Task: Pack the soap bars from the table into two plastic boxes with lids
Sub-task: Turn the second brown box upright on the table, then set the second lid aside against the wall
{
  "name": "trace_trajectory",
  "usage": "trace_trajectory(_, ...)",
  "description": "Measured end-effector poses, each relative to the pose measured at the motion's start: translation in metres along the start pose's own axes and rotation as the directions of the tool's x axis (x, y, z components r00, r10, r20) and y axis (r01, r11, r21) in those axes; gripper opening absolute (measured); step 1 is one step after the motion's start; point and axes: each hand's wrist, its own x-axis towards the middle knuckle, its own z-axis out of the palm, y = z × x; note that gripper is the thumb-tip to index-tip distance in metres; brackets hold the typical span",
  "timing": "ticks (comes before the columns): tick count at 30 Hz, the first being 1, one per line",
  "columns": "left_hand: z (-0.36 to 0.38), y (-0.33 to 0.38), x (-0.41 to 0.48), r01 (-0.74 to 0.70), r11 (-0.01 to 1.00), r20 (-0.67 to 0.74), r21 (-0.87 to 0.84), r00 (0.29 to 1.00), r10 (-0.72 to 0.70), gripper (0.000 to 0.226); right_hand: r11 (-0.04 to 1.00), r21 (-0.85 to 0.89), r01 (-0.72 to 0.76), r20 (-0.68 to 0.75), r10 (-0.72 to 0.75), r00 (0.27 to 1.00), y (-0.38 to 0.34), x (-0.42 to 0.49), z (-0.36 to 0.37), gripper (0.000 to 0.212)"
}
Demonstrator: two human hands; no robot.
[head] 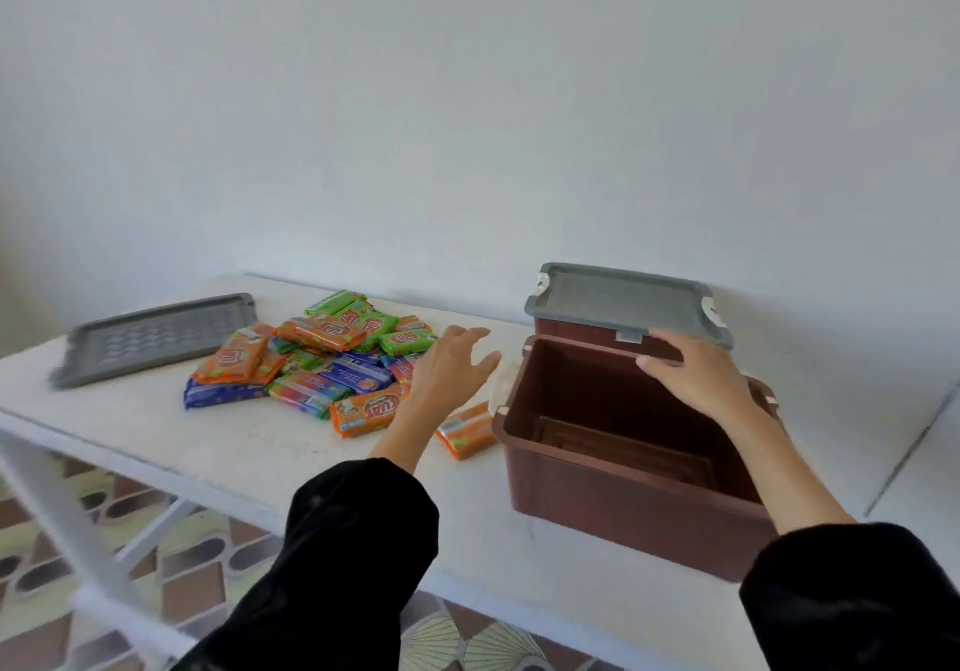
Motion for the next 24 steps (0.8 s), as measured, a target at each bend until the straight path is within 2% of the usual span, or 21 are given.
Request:
trace_trajectory(6, -0.086, -0.110, -0.002, 0.192, 0.981, -0.136, 0.001, 0.972, -0.190, 0.036, 0.958, 0.193, 0.212, 0.051, -0.226, 0.973, -0.147, 0.041, 0.073, 0.048)
trace_trajectory(10, -0.144, -0.196, -0.005, 0.341, 0.940, -0.229, -0.009, 0.914, -0.334, 0.035, 0.919, 0.262, 0.294, 0.118, -0.333, 0.936, -0.252, 0.055, 0.146, 0.049)
trace_trajectory(14, -0.198, -0.287, 0.000, 0.453, 0.891, -0.279, -0.021, 0.853, -0.440, 0.035, 0.872, 0.302, 0.385, 0.216, -0.456, 0.863, -0.343, 0.069, 0.221, 0.051)
trace_trajectory(19, -0.238, -0.391, 0.013, 0.564, 0.826, -0.241, 0.009, 0.803, -0.546, 0.038, 0.866, 0.307, 0.395, 0.346, -0.488, 0.801, -0.432, 0.098, 0.295, 0.051)
trace_trajectory(24, -0.238, -0.465, 0.033, 0.626, 0.780, -0.187, 0.001, 0.766, -0.615, 0.039, 0.862, 0.274, 0.427, 0.445, -0.507, 0.738, -0.493, 0.125, 0.358, 0.050)
